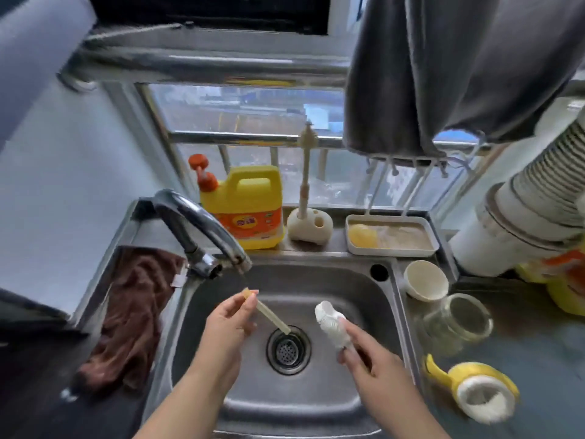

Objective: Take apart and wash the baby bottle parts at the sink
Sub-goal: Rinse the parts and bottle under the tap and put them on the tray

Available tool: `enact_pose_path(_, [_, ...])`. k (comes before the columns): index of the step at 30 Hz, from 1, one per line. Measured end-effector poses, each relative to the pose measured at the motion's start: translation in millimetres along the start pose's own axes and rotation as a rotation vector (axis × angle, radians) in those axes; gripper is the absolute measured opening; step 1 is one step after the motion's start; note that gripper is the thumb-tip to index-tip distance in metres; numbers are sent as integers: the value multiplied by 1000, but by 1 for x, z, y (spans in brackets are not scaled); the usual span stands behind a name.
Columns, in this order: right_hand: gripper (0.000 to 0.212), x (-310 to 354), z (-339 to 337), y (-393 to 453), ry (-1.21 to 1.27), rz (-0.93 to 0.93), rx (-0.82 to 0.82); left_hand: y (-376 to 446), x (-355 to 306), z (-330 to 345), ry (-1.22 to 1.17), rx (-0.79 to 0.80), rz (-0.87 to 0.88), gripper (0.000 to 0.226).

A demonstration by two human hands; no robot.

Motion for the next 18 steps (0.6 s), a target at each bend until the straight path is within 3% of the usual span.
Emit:
enact_pose_path(6, [58, 37, 42, 19, -71, -123, 69, 3, -17, -22, 40, 50, 40, 22])
enact_pose_path(14, [49, 57, 32, 30, -85, -164, 14, 6, -15, -1, -71, 136, -161, 25])
enact_pose_path(18, [49, 57, 26, 32, -106, -190, -2, 12, -20, 5, -123, 99, -115, 22])
Point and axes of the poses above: each hand's wrist, its own y-axis towards the middle knuckle, its own z-axis out of the palm, x = y × z, the point moved 6 cm from there along y, towards the middle knuckle, and after that the axes turned 8 degrees about -y, right-handed, at the moved point
